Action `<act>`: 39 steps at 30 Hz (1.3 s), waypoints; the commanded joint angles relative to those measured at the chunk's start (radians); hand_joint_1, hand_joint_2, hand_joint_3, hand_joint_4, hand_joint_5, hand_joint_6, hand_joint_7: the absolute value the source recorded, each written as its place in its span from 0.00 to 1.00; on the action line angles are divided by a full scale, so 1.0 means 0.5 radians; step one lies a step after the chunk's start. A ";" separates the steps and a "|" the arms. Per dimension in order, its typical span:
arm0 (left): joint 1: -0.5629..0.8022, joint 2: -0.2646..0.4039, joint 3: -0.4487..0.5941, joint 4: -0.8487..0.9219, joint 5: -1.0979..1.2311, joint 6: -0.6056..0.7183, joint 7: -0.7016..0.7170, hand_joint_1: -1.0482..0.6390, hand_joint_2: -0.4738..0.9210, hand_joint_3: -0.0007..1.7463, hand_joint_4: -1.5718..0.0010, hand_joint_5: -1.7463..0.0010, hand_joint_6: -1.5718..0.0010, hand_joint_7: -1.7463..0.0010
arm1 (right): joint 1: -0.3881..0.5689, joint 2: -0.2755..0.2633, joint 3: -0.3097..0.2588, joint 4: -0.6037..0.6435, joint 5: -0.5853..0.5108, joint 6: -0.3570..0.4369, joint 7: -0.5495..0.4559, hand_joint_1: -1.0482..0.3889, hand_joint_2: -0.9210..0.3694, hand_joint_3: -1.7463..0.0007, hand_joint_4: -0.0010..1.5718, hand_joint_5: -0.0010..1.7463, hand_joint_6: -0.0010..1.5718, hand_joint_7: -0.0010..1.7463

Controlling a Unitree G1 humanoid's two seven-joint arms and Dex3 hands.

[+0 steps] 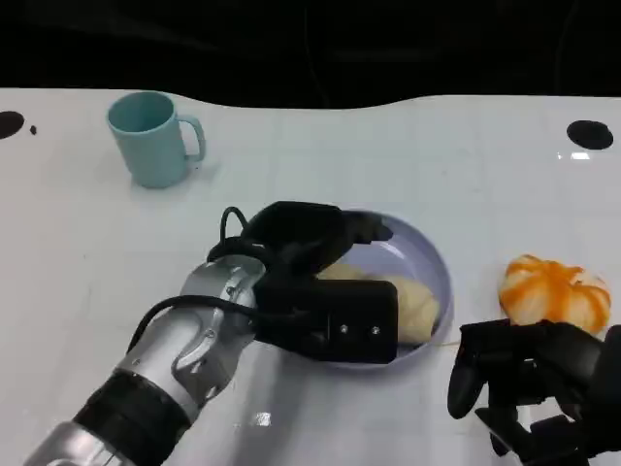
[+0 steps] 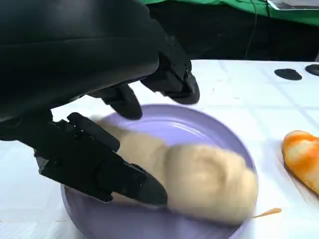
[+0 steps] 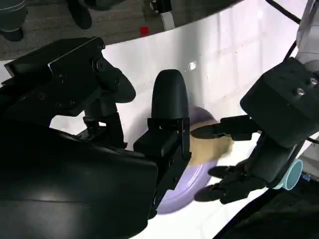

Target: Grasp the towel on the left side of the plate with the left hand and place it into the plate.

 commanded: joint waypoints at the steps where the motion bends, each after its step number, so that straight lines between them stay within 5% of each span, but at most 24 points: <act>1: 0.025 0.081 0.023 -0.124 -0.019 -0.015 -0.062 0.22 1.00 0.04 0.85 0.87 0.83 1.00 | -0.011 -0.016 -0.007 0.002 0.016 0.003 0.004 0.75 0.25 0.40 0.44 0.97 0.43 0.82; 11: 0.235 0.263 0.237 -0.615 -0.259 0.061 -0.316 0.21 1.00 0.05 0.83 0.82 0.83 0.98 | -0.024 -0.006 0.008 0.003 0.002 0.014 -0.013 0.76 0.24 0.40 0.44 0.97 0.43 0.82; 20: 0.698 0.239 0.713 -1.165 -0.947 0.284 -0.482 0.47 1.00 0.13 0.52 0.62 0.53 0.87 | -0.046 0.006 0.015 0.000 0.015 0.061 -0.019 0.76 0.25 0.39 0.44 0.97 0.43 0.82; 23: 0.875 0.145 0.872 -1.306 -1.208 0.352 -0.442 0.53 0.99 0.16 0.48 0.51 0.42 0.85 | -0.049 0.010 0.016 0.003 0.020 0.060 -0.015 0.76 0.25 0.39 0.44 0.97 0.43 0.82; 25: 0.952 0.113 0.936 -1.383 -1.336 0.425 -0.445 0.55 0.93 0.27 0.49 0.44 0.38 0.84 | -0.050 0.010 0.018 0.002 0.017 0.059 -0.016 0.76 0.25 0.39 0.44 0.97 0.43 0.82; 27: 1.051 0.103 0.998 -1.505 -1.463 0.560 -0.451 0.55 0.83 0.44 0.49 0.36 0.38 0.72 | -0.052 0.011 0.021 0.004 0.014 0.054 -0.017 0.76 0.25 0.40 0.44 0.96 0.43 0.82; 32: 1.255 0.097 1.100 -1.808 -1.715 0.897 -0.427 0.54 0.71 0.67 0.49 0.20 0.49 0.36 | -0.056 0.008 0.028 0.012 0.007 0.046 -0.016 0.76 0.25 0.40 0.44 0.97 0.43 0.82; 39: 1.439 0.082 1.280 -2.114 -2.153 1.461 -0.359 0.57 0.73 0.70 0.47 0.06 0.51 0.17 | -0.056 0.017 0.022 0.032 0.017 0.029 -0.014 0.76 0.25 0.40 0.44 0.96 0.44 0.82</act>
